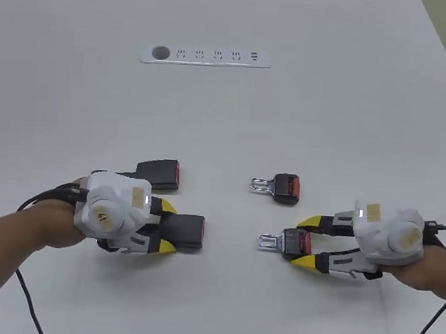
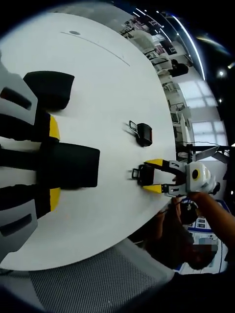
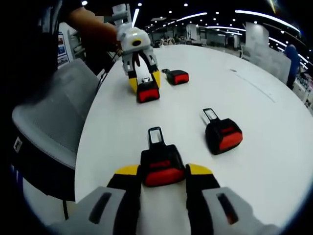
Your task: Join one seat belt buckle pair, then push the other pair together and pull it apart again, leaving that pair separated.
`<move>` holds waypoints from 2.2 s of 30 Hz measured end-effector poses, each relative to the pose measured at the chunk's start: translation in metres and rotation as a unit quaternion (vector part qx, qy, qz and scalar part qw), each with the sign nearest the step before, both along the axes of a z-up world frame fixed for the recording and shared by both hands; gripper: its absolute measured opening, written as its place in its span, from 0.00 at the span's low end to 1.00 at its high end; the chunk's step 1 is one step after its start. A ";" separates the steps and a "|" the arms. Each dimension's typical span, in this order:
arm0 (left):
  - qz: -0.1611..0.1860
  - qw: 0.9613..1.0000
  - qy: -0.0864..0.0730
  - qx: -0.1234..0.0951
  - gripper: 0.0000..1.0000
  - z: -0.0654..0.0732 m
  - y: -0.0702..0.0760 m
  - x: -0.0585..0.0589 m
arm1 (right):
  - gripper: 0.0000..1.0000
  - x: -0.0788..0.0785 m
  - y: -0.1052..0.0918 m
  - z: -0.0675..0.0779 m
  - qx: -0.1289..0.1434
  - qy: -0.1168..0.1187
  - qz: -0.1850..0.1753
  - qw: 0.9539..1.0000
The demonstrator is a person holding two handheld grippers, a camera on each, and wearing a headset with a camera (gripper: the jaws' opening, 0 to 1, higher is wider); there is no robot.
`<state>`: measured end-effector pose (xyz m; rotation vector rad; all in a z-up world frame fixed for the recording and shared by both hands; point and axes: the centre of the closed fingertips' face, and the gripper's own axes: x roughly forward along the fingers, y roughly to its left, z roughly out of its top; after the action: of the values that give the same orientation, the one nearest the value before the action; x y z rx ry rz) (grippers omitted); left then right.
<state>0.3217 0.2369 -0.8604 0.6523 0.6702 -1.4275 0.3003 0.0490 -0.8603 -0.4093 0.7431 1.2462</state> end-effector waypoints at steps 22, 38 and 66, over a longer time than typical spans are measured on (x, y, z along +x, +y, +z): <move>0.003 1.000 0.001 0.009 0.35 0.000 0.000 0.001 | 0.35 0.013 0.045 0.001 0.010 0.002 -0.001 1.000; 0.000 1.000 0.001 0.016 0.34 0.000 0.000 0.001 | 0.35 0.023 0.091 0.003 0.022 0.015 0.002 1.000; -0.032 0.999 0.000 0.036 0.33 0.000 0.001 0.001 | 0.34 0.022 0.131 -0.001 0.004 0.012 0.034 0.999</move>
<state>0.3226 0.2382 -0.8604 0.7352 0.7091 -1.4688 0.3227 0.1804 -0.8615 -0.4177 0.7492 1.3192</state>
